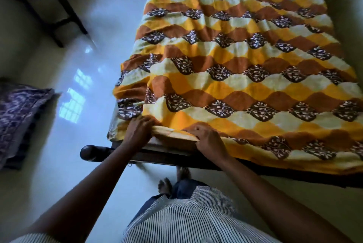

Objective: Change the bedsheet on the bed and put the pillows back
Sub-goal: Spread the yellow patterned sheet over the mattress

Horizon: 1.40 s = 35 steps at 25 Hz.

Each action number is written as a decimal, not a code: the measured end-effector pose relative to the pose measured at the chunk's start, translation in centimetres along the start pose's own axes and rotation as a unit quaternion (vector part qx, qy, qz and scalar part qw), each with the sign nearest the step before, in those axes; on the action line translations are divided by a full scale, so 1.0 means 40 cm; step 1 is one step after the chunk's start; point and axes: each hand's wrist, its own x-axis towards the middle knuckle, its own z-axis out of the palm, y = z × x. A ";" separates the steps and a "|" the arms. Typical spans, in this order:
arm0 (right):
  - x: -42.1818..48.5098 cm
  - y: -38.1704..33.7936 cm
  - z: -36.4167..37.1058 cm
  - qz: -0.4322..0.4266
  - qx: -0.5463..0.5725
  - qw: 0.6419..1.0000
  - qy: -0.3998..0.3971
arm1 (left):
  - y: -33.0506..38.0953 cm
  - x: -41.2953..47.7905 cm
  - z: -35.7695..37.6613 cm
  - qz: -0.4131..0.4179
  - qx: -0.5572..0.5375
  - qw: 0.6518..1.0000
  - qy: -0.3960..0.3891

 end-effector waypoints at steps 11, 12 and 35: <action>0.232 -0.180 0.128 0.004 0.009 0.989 -0.147 | -0.089 -0.046 -0.101 0.128 0.064 0.989 0.033; 0.251 -0.182 0.150 -0.001 -0.018 0.985 -0.170 | -0.116 -0.055 -0.111 0.102 0.058 0.993 -0.019; 0.719 -0.553 0.452 0.101 0.189 0.933 -0.289 | -0.547 -0.073 -0.079 -0.261 -0.724 0.636 -0.047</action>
